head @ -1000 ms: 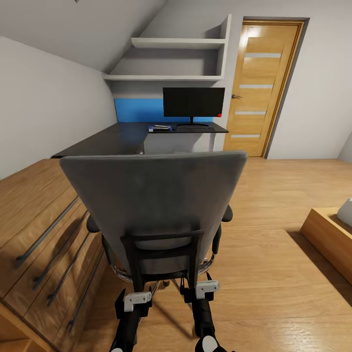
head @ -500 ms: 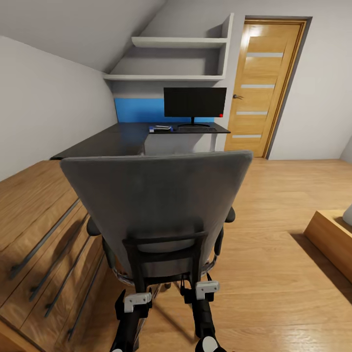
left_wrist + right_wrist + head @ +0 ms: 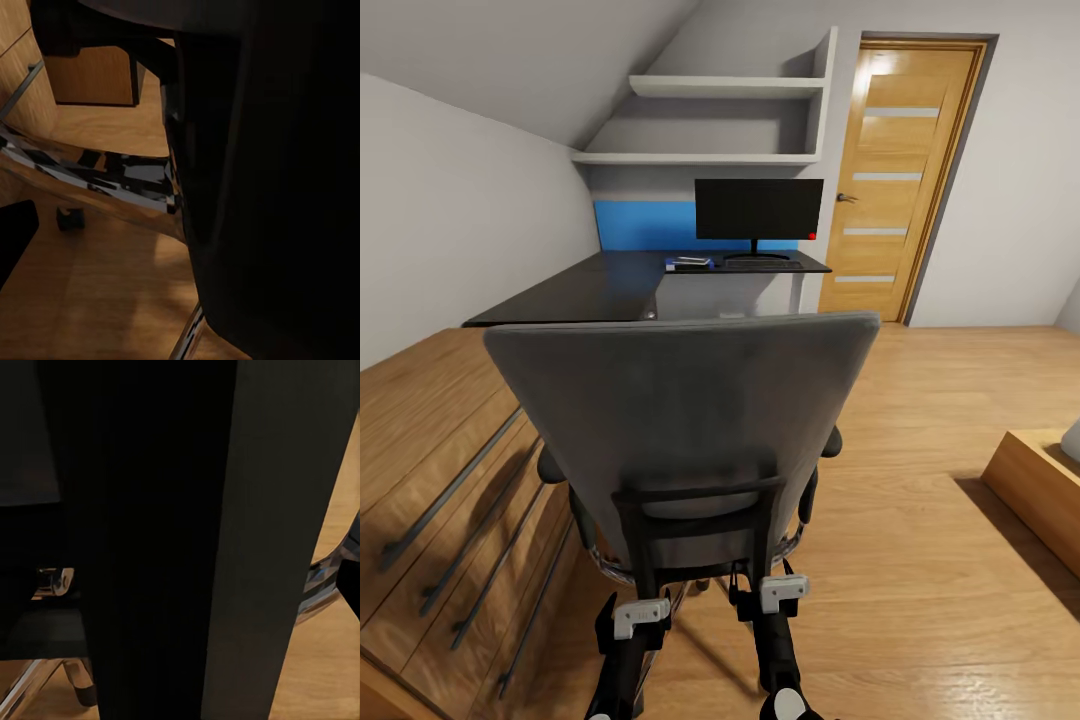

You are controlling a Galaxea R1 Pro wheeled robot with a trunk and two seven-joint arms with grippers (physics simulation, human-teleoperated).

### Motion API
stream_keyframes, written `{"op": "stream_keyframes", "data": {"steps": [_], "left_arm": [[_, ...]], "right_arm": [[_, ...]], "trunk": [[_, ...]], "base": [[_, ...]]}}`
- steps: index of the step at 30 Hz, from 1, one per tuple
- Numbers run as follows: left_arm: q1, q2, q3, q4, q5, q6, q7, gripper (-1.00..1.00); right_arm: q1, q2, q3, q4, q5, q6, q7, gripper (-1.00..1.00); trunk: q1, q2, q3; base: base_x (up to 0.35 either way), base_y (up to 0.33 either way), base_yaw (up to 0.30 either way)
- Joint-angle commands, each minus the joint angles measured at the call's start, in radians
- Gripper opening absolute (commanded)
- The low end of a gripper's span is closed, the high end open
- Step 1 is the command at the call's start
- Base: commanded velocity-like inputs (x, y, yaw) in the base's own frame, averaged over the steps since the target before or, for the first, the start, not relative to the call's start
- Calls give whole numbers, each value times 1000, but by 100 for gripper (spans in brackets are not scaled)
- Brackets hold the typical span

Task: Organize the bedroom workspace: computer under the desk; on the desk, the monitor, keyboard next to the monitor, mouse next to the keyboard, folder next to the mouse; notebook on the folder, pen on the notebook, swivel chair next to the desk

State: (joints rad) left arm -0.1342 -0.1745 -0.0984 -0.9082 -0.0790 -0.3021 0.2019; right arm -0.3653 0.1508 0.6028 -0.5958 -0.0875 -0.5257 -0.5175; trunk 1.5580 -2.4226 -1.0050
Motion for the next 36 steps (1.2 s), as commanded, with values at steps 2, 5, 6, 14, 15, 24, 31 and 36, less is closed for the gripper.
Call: {"op": "stream_keyframes", "data": {"steps": [2, 5, 6, 14, 15, 24, 31, 36], "left_arm": [[-1, 0, -1, 0, -8, -2, 8, 100], [0, 0, -1, 0, -8, -2, 8, 100], [0, 0, -1, 0, -8, -2, 8, 100], [1, 0, -1, 0, -8, -2, 8, 100], [1, 0, -1, 1, -8, -2, 8, 100], [1, 0, -3, 1, -9, -2, 8, 100], [1, 0, -3, 1, -8, -2, 8, 100], [1, 0, -3, 1, -8, -2, 7, 100]], "right_arm": [[-1, -1, 7, 1, -9, -5, -6, 100], [-1, -1, 7, 1, -9, -5, -6, 100], [-1, -1, 7, 0, -9, -5, -6, 100], [-1, -2, 6, 1, -9, -5, -6, 100], [-1, -2, 6, 1, -9, -5, -6, 100], [-1, -2, 6, 0, -9, -5, -6, 100], [-1, -2, 6, 0, -9, -5, -6, 100], [-1, -2, 6, 1, -9, -5, -6, 100]], "trunk": [[0, 0, -1], [0, 0, -1], [0, 0, -1], [0, 0, -1], [0, 0, -1], [0, 0, -1], [0, 0, -1], [0, 0, -1]], "base": [[30, -10, 0], [75, -79, 0], [100, -151, 0], [111, -228, 0], [112, -225, 0], [38, -146, 0], [1, -78, 0], [35, 59, 0]]}}
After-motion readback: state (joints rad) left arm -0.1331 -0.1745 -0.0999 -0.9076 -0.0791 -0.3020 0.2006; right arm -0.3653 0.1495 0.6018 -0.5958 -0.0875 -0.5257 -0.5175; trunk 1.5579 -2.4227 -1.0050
